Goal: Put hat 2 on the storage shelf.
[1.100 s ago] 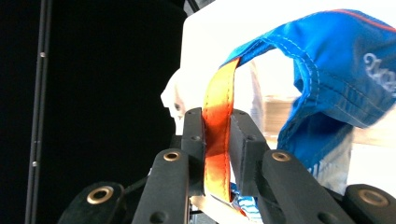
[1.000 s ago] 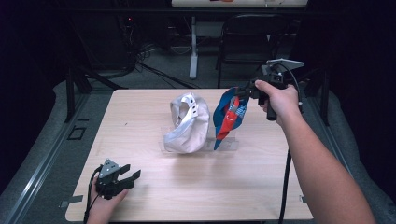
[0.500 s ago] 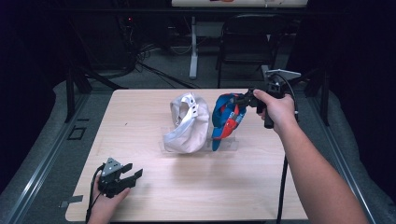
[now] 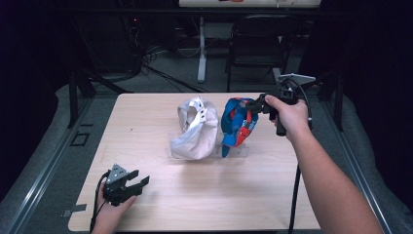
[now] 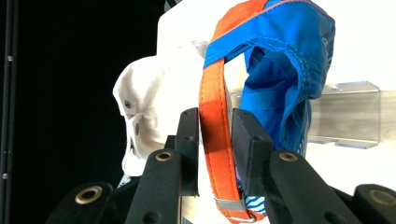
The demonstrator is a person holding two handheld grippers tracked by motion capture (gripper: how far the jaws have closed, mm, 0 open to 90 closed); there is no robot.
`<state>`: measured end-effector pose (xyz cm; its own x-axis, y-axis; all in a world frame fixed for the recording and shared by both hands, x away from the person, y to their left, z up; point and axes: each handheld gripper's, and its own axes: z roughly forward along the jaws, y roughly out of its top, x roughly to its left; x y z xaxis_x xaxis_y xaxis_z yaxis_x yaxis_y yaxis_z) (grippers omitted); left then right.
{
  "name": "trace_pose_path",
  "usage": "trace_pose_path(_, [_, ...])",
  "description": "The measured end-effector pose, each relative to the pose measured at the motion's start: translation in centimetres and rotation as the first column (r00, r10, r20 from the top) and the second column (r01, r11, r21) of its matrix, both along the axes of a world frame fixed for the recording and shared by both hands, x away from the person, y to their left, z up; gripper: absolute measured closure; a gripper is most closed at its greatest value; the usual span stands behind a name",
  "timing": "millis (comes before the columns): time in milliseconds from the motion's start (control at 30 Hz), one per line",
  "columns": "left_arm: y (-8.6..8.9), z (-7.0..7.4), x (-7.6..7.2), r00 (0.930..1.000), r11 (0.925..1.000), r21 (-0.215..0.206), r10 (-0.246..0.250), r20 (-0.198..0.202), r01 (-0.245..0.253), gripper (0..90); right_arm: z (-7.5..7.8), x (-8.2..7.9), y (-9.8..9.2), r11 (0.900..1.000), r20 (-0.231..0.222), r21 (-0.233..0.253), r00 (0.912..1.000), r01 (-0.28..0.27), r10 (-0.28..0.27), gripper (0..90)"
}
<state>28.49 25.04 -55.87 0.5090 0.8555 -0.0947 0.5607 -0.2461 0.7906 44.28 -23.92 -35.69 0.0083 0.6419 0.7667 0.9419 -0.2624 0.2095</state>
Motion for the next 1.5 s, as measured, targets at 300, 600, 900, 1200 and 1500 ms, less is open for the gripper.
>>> trace_pose_path(300, [0.1, 0.0, 0.0, 1.0000, 1.0000, -0.003, 0.004, 0.000, -0.004, 47.3, 0.1, -0.2, -0.8, 0.999, 0.028, -0.024, 0.9992, 0.030, -0.030, 63.0])
trace_pose_path(600, [-0.2, 0.0, 0.1, 1.0000, 1.0000, -0.004, 0.001, 0.005, -0.001, 47.2, 0.2, -1.4, -2.4, 0.995, 0.067, -0.085, 0.9964, 0.058, -0.052, 58.1])
trace_pose_path(900, [-0.3, -0.1, 0.5, 1.0000, 0.9999, -0.011, 0.000, 0.008, 0.000, 47.0, -1.0, -4.3, -3.1, 0.988, 0.120, -0.149, 0.9925, 0.040, -0.022, 55.3])
trace_pose_path(1200, [-0.7, -0.2, 0.8, 1.0000, 0.9999, -0.009, -0.007, -0.003, 0.007, 46.7, -4.0, -8.3, -3.2, 0.978, 0.214, -0.206, 0.9765, 0.023, 0.022, 52.3])
trace_pose_path(1500, [-0.5, -0.3, 0.9, 0.9999, 0.9999, -0.015, 0.008, -0.010, -0.008, 46.7, -10.0, -11.2, -2.8, 0.963, 0.254, -0.267, 0.9660, 0.023, 0.047, 51.0])
